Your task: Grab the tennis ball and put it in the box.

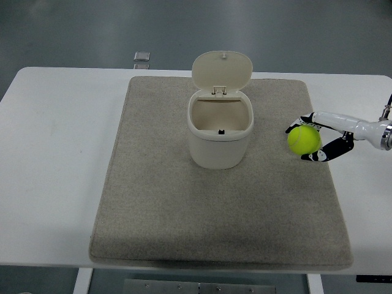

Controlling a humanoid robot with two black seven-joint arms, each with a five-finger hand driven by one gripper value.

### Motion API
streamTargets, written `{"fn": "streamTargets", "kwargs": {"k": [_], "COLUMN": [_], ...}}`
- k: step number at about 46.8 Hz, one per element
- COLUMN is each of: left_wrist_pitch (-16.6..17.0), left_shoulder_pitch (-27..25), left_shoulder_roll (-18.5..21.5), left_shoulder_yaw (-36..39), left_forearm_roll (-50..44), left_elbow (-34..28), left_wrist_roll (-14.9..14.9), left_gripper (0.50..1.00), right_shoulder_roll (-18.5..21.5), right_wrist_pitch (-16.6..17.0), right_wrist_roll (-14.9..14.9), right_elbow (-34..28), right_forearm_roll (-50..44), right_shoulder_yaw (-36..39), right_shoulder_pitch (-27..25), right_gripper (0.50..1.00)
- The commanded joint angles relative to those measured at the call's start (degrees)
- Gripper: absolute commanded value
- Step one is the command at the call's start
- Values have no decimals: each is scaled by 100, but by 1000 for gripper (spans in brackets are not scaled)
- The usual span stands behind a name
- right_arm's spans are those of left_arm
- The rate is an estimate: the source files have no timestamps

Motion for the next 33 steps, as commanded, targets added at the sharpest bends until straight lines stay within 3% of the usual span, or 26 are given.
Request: {"fn": "streamTargets", "kwargs": {"k": [1, 15, 21, 33], "left_wrist_pitch": [0, 0, 0, 0], "left_shoulder_pitch": [0, 0, 0, 0], "left_shoulder_roll": [0, 0, 0, 0], "left_shoulder_yaw": [-4, 5, 5, -4], "left_forearm_roll": [0, 0, 0, 0], "left_elbow": [0, 0, 0, 0], "left_wrist_roll": [0, 0, 0, -9], "left_gripper": [996, 996, 996, 996], "right_shoulder_roll": [-31, -93, -5, 645], "right_wrist_pitch": [33, 586, 622, 622], "right_wrist_roll": [68, 463, 507, 507], "right_elbow": [75, 427, 444, 401], "right_forearm_roll": [236, 1255, 1353, 1353], "right_shoulder_yaw": [205, 574, 583, 495], "right_shoulder_pitch": [35, 377, 597, 826], "right_gripper": [500, 500, 500, 500]}}
